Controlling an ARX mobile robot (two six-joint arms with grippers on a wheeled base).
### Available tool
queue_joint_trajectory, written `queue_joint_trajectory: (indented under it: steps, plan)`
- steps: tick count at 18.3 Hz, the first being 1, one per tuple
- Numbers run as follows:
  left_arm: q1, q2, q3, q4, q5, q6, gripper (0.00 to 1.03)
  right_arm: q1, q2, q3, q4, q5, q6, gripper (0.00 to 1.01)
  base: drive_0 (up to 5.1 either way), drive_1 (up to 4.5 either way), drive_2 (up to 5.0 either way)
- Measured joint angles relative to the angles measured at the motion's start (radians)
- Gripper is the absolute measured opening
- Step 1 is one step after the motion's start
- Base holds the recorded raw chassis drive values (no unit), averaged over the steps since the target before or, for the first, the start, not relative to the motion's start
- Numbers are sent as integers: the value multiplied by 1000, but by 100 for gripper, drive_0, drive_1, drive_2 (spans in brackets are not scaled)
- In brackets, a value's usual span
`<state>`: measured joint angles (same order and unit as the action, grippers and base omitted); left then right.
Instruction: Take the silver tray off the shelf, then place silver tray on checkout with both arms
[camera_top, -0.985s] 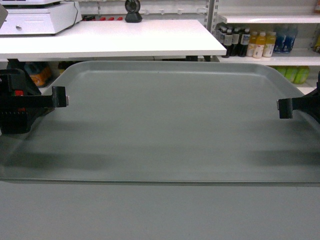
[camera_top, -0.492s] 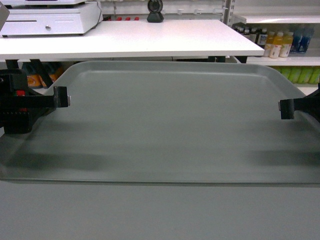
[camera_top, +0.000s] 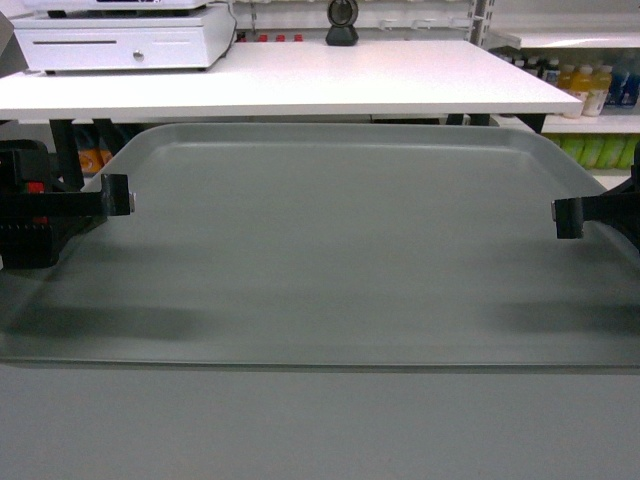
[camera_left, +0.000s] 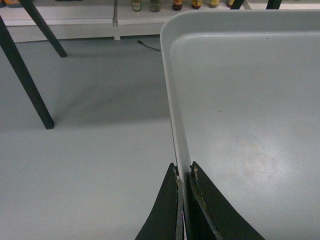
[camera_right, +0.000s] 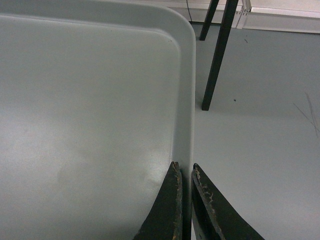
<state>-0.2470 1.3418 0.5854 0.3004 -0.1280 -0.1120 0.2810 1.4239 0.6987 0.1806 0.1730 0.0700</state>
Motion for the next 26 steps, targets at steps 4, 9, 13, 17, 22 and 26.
queue_joint_trajectory:
  steps: [4,9,13,17,22,26]
  plan:
    - [-1,0,0,4,-3,0,3,-1,0,0,-2,2,0,3,0,0,0]
    - [-1,0,0,3,-3,0,3,-1,0,0,-1,3,0,3,3,203,-197]
    - [-1,0,0,4,-3,0,3,-1,0,0,-2,3,0,3,12,441,-416]
    - [-1,0,0,0,-2,0,3,-1,0,0,-2,2,0,3,6,433,-421]
    - [-1,0,0,3,-4,0,3,-1,0,-1,-8,3,0,3,-4,423,-431]
    - [-1,0,0,6,-2,0,3,-1,0,0,-2,3,0,3,-2,425,-430]
